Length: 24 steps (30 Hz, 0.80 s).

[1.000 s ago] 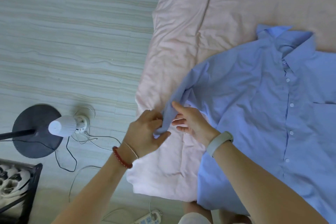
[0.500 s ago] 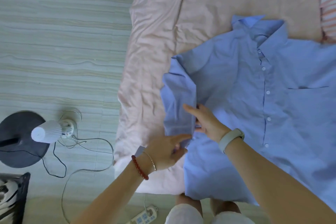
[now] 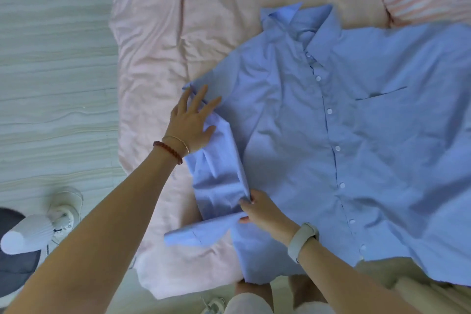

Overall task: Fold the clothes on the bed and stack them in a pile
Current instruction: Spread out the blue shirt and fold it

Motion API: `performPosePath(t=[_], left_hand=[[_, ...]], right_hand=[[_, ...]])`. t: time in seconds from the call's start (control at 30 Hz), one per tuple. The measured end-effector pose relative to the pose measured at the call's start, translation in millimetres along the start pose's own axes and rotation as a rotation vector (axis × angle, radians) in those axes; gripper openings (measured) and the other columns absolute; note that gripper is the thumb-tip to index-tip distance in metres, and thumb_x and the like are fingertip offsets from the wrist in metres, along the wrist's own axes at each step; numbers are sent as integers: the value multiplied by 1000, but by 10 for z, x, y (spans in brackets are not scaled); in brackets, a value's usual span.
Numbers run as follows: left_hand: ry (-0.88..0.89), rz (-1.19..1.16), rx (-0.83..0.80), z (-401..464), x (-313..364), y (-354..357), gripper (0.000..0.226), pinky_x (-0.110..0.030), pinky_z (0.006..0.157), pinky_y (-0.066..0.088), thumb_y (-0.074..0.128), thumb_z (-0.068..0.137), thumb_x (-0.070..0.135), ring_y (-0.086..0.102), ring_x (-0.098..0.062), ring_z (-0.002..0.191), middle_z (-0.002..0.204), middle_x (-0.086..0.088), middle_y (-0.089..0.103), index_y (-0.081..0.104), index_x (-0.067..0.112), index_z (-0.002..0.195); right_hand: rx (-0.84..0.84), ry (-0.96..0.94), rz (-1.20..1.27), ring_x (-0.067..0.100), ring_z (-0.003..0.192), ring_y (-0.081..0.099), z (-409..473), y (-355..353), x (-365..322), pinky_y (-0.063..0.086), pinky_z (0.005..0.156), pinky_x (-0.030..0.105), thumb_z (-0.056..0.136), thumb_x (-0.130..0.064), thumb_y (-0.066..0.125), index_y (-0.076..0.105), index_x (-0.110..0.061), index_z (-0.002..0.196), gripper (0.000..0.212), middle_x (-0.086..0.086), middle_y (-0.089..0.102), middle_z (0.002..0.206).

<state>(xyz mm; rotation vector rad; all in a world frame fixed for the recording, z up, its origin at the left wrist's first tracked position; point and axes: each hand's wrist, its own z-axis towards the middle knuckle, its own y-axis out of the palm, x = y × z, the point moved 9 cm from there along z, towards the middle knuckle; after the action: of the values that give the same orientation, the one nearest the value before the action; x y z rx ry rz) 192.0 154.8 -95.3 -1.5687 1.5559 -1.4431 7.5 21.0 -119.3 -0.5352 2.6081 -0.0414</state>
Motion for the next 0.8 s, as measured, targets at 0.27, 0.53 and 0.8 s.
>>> performPosePath(t=[0.27, 0.53, 0.8], left_hand=[[223, 48, 62, 356, 298, -414, 47, -41, 112, 6, 29, 78, 34, 58, -18, 109, 94, -2, 69, 68, 11, 88], [165, -266, 172, 436, 652, -814, 50, -36, 80, 43, 35, 78, 37, 61, -33, 79, 83, -15, 65, 67, 0, 86], [126, -288, -25, 787, 1135, -671, 46, -32, 61, 32, 56, 88, 42, 36, -21, 60, 52, -2, 37, 42, 11, 57]], right_hand=[[322, -65, 284, 10, 53, 36, -158, -1374, -97, 30, 49, 18, 89, 4, 39, 54, -17, 73, 30, -1, 40, 58], [672, -75, -400, 30, 68, 42, -402, -2487, -101, 27, 58, 32, 84, -6, 48, 48, -5, 68, 16, 9, 46, 68], [836, -30, -129, 35, 77, 52, -586, -3323, 51, 41, 63, 35, 91, -4, 33, 50, -9, 111, 26, 13, 54, 87]])
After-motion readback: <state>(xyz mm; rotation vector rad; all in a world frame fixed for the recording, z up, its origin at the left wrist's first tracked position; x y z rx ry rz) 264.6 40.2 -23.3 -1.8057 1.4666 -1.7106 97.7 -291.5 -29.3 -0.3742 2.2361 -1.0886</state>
